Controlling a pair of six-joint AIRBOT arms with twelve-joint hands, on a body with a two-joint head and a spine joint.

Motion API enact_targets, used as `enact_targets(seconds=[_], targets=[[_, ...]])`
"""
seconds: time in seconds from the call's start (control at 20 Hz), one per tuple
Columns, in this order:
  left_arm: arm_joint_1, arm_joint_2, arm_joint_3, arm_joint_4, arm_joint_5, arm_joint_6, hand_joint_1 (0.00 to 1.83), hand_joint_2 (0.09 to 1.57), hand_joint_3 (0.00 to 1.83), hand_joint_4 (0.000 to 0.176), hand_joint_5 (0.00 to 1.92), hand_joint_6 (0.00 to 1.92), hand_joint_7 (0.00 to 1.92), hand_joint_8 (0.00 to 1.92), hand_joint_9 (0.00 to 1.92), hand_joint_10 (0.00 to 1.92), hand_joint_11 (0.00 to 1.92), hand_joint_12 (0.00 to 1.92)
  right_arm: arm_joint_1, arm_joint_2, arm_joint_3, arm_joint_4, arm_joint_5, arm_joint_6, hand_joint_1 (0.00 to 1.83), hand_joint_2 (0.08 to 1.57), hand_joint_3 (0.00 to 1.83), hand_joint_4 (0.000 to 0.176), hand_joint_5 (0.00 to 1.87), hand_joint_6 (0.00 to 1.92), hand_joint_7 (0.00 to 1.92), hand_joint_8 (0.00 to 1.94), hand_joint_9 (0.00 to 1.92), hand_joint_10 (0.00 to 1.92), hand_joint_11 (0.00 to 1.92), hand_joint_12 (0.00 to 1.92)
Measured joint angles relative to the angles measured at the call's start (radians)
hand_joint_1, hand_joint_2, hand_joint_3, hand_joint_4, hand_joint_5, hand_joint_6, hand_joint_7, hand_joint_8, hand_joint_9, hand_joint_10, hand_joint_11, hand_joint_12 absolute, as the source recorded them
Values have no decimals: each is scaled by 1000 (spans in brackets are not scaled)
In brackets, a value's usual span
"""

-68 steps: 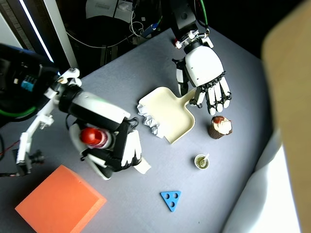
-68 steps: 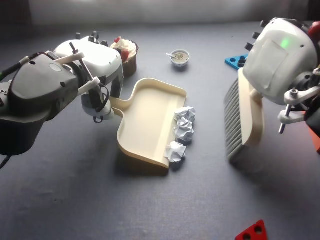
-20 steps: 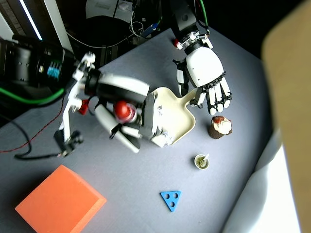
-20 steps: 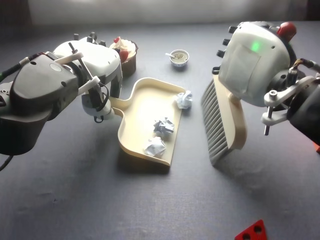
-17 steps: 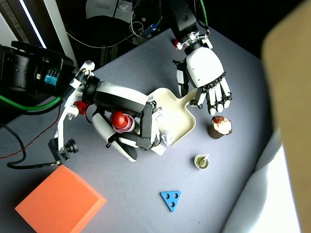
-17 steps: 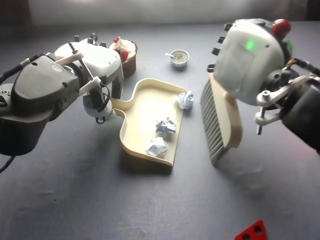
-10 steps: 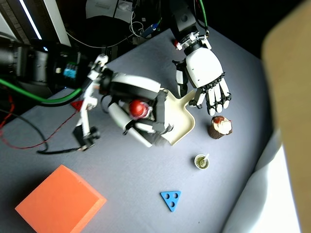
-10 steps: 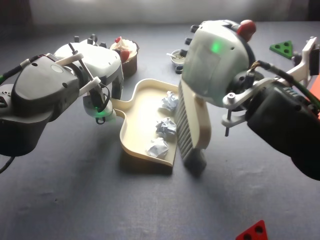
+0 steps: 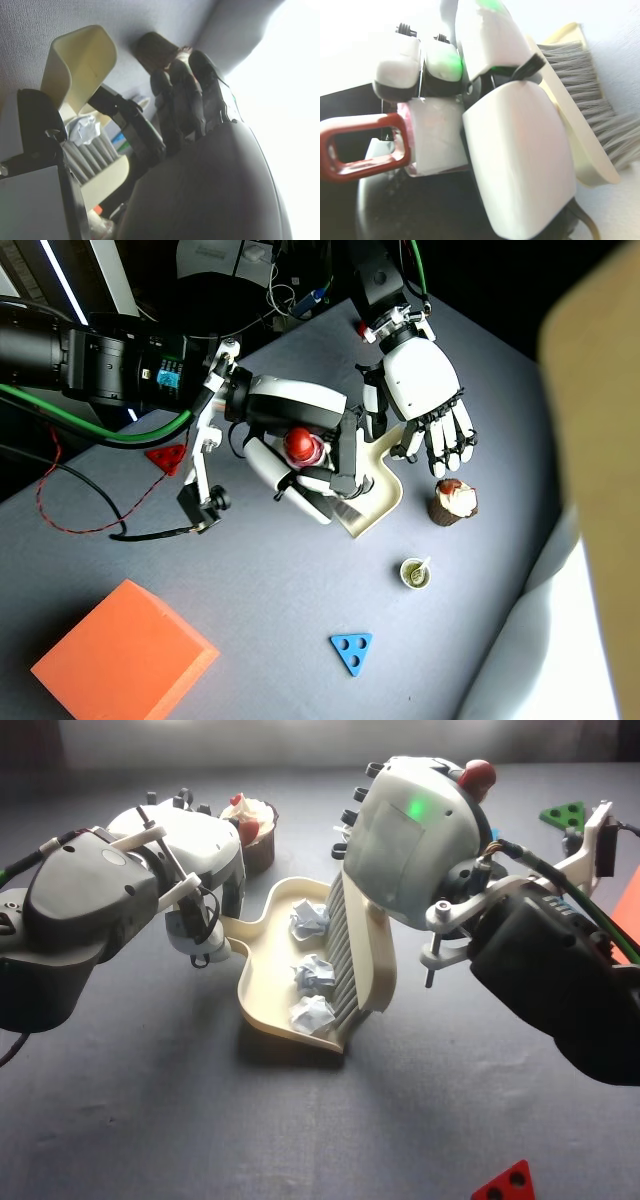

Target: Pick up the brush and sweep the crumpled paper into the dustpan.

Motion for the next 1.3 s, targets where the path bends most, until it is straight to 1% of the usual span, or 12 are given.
enact_targets(seconds=[0.1, 0.2, 0.3, 0.35, 0.4, 0.45, 0.6, 0.65, 0.75, 0.95, 1.2, 1.3], targets=[[0, 0, 0, 0, -1, 0, 1153, 1026, 0, 0, 1195, 615, 447, 2, 317, 4, 6, 621, 4, -8, 10, 3, 9, 18, 1608, 1155, 1, 174, 1030, 1921, 1166, 1941, 1338, 1921, 1408, 1921], [0, 0, 0, -2, 0, 0, 1153, 1026, 0, 0, 1194, 615, 447, 1, 320, 3, 0, 606, 5, -12, 15, -33, 27, 83, 1618, 1146, 0, 175, 1037, 1921, 1168, 1941, 1345, 1921, 1415, 1921], [0, 0, 0, -3, 0, 0, 1134, 1028, 0, 2, 1189, 624, 439, 2, 306, 5, 0, 580, 7, -12, 13, -66, 49, 117, 1600, 1150, 0, 175, 1045, 1921, 1164, 1941, 1330, 1921, 1397, 1921], [0, 0, 0, -3, 0, 0, 1133, 1029, 0, 6, 1189, 625, 442, 3, 308, 5, 10, 584, 11, -14, 10, -67, 66, 125, 1602, 1155, 1, 176, 1054, 1921, 1187, 1941, 1352, 1921, 1407, 1921], [0, 0, 0, -3, 0, 0, 1140, 1028, 0, 0, 1189, 625, 450, 3, 323, 7, 27, 594, 14, -14, 9, -69, 72, 127, 1608, 1153, 0, 176, 1039, 1921, 1188, 1941, 1359, 1921, 1416, 1921], [0, 0, 0, -3, -1, 0, 1149, 1021, 0, 0, 1212, 584, 459, 2, 331, 4, 30, 596, 14, -14, 9, -69, 76, 132, 1606, 1153, 0, 176, 1030, 1921, 1175, 1941, 1348, 1921, 1404, 1921], [0, 0, 0, -3, -2, 0, 1152, 1019, 0, 0, 1220, 568, 449, 6, 307, 2, 3, 580, 14, -14, 8, -60, 111, 182, 1604, 1153, 0, 176, 1040, 1921, 1160, 1941, 1347, 1921, 1406, 1921], [0, 0, 0, -3, -2, 0, 1140, 1030, 2, 0, 1185, 631, 427, 2, 294, 2, 0, 579, 14, -14, 7, -52, 135, 194, 1612, 1152, 0, 175, 1047, 1921, 1173, 1941, 1361, 1921, 1409, 1921], [0, 0, 0, -4, -2, 0, 1148, 1031, 0, 0, 1183, 636, 437, 4, 309, 6, 9, 584, 14, -14, 4, -29, 182, 220, 1612, 1146, 0, 175, 1049, 1921, 1178, 1941, 1365, 1921, 1408, 1921], [0, 0, 0, -4, -3, 0, 1152, 1023, 0, 0, 1206, 594, 423, 2, 281, 1, 0, 539, 17, 8, -24, -9, 219, 225, 1607, 1159, 3, 175, 1022, 1921, 1134, 1941, 1320, 1921, 1388, 1921], [0, 0, 0, -8, -6, 0, 1149, 1021, 0, 0, 1211, 586, 445, 3, 313, 5, 13, 557, 18, 39, -43, -18, 191, 218, 1609, 1166, 2, 176, 1039, 1921, 1171, 1941, 1342, 1921, 1411, 1921], [0, 0, 0, -10, -10, 0, 1150, 1020, 0, 0, 1213, 581, 438, 2, 307, 2, 4, 567, 26, 63, -57, -29, 131, 109, 1602, 1161, 0, 176, 1015, 1921, 1133, 1941, 1307, 1921, 1375, 1921]])
